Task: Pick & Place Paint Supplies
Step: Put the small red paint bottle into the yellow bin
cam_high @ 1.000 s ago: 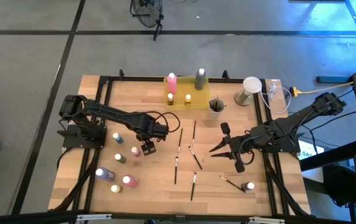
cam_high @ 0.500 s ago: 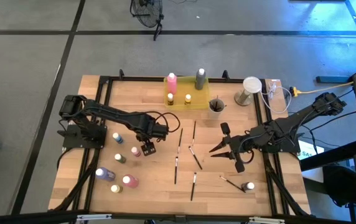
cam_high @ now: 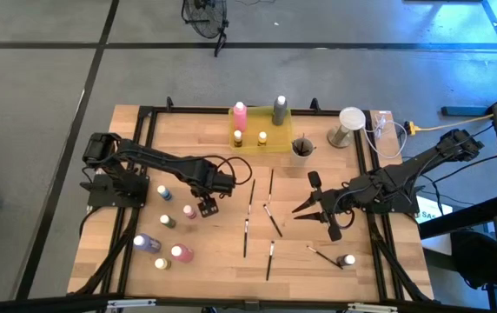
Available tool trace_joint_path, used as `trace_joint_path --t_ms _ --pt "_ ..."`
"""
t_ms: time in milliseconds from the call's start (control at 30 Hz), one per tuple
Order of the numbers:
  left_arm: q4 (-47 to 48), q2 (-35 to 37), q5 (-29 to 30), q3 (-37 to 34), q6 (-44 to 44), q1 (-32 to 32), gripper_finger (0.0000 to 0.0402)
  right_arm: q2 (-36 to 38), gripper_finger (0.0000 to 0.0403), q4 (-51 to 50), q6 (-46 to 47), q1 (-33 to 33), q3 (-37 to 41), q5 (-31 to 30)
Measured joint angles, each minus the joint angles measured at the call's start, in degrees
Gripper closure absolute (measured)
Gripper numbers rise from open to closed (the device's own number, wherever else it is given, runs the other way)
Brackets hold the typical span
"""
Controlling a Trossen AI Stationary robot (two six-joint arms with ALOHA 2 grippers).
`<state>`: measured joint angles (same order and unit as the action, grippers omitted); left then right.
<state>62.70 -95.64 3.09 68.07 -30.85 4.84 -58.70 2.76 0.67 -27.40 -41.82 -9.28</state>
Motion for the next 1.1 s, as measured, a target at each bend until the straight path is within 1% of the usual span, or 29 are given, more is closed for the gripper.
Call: trace_joint_path --t_ms 200,367,533,667,933,1000,1100 --pt "0.0 0.0 0.47 0.0 -1.02 0.0 0.0111 0.0 0.0324 -0.2 0.0 -0.02 0.0 -0.02" --pt "0.0 0.0 0.78 0.0 -1.61 0.0 0.0132 0.0 0.0324 -0.46 0.0 -0.01 0.0 -0.07" --pt "0.02 0.01 -1.5 0.0 -2.46 0.0 0.0159 0.0 0.0324 -0.95 0.0 -0.01 0.0 -0.13" --pt "0.04 0.02 -1.46 0.0 -2.47 -0.02 0.0184 0.0 0.0324 -1.76 -0.01 -0.02 0.0 -0.13" --pt "0.07 0.1 -1.45 0.0 -2.2 -0.02 0.0255 0.0 0.0324 -1.77 0.0 0.0 0.0 -0.11" --pt "0.11 0.13 -1.39 0.02 -1.97 0.0 0.0265 0.0 0.0324 -1.77 0.0 -0.01 0.0 -0.11" --pt "0.13 0.15 -1.09 0.02 -1.68 -0.07 0.0268 0.0 0.0324 -1.77 0.0 -0.02 0.0 -0.11"
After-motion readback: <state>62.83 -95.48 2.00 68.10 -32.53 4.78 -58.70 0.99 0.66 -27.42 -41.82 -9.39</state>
